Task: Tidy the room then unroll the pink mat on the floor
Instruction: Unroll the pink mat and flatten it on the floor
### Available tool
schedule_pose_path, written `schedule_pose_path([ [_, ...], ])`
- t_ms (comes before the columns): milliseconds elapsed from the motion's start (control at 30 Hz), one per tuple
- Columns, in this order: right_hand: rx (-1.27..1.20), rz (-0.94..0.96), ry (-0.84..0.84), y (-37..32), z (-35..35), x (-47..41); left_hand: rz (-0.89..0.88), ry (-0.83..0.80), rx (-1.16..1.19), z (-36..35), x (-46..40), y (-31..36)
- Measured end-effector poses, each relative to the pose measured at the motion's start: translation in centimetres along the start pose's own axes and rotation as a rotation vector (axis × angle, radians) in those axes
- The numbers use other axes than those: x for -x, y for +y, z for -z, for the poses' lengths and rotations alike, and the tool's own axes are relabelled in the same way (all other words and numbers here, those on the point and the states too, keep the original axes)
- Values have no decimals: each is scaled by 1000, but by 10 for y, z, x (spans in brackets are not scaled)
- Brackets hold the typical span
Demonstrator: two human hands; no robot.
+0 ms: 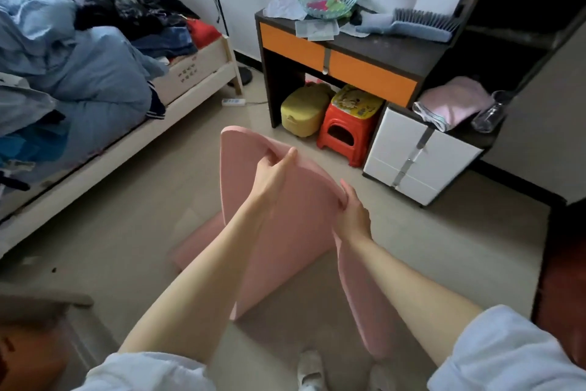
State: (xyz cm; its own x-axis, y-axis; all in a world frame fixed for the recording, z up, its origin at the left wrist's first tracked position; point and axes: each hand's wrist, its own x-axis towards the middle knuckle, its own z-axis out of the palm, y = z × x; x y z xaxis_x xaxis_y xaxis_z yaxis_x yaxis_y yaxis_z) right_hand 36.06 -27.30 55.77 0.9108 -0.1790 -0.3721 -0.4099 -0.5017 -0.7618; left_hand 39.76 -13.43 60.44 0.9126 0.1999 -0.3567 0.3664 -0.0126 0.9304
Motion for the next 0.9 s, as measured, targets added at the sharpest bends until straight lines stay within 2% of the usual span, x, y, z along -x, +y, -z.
schedule_pose_path([
  [133, -397, -202, 14, 15, 29, -5, -153, -143, -187, -45, -1, -2],
  [233, -734, -437, 45, 41, 55, -7, -279, -277, -350, -95, -7, -3],
  [367, -1131, -617, 16, 95, 99, -6, -498, -523, -674, -186, -20, -7],
  [500, -1404, -733, 120, 184, 138, 1, -609, -813, -1072, -300, -9, -66],
  [600, -1590, -776, 235, 272, 160, 9, -484, -1065, -1184, -366, 24, -144],
  [667, -1409, -778, 268, 308, 165, 17, -364, -1132, -1202, -377, 38, -187],
  [700, -1338, -868, 256, 333, 165, 20, -295, -1162, -1203, -386, 45, -215],
  [767, -1297, -914, 209, 356, 160, 25, -181, -1153, -1208, -382, 43, -253],
  [833, -1104, -839, 288, 388, 152, 24, -95, -1131, -1228, -374, 38, -283],
  [867, -1286, -874, 397, 405, 149, 15, -57, -1125, -1232, -369, 34, -297],
  [900, -1606, -944, 553, 421, 148, 4, -38, -1115, -1235, -363, 29, -311],
])
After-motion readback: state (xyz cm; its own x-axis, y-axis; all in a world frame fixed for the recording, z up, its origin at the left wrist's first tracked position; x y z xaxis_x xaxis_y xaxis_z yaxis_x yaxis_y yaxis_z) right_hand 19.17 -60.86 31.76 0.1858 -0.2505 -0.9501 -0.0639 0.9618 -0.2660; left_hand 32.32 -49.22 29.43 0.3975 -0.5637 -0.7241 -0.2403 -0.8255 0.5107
